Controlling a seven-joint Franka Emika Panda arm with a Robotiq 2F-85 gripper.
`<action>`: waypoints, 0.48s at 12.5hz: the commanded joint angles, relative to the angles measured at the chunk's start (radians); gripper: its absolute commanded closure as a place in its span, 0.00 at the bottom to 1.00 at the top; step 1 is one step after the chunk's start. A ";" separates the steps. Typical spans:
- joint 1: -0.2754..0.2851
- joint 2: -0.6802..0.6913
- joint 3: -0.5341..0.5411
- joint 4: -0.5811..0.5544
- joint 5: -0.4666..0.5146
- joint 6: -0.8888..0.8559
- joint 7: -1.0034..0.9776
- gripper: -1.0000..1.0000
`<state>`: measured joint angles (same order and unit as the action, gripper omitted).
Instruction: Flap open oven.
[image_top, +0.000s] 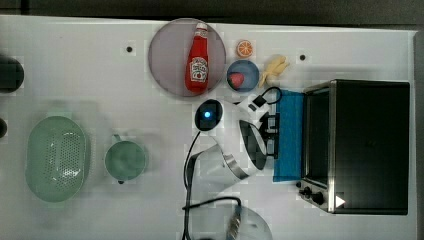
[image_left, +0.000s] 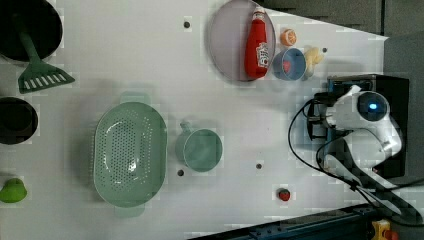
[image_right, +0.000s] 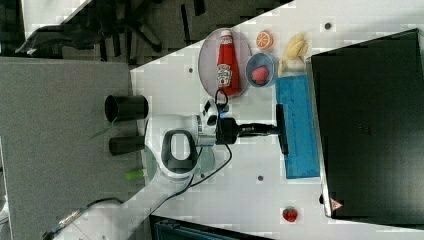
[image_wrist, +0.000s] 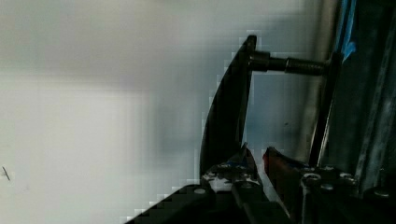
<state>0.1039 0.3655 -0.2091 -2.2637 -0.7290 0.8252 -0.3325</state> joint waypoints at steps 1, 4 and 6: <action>0.028 0.063 0.019 0.007 -0.078 -0.008 0.195 0.82; 0.058 0.137 0.022 0.036 -0.097 0.004 0.260 0.82; 0.069 0.159 0.020 0.057 -0.097 0.004 0.260 0.82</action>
<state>0.1538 0.5327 -0.1880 -2.2246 -0.8149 0.8330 -0.1570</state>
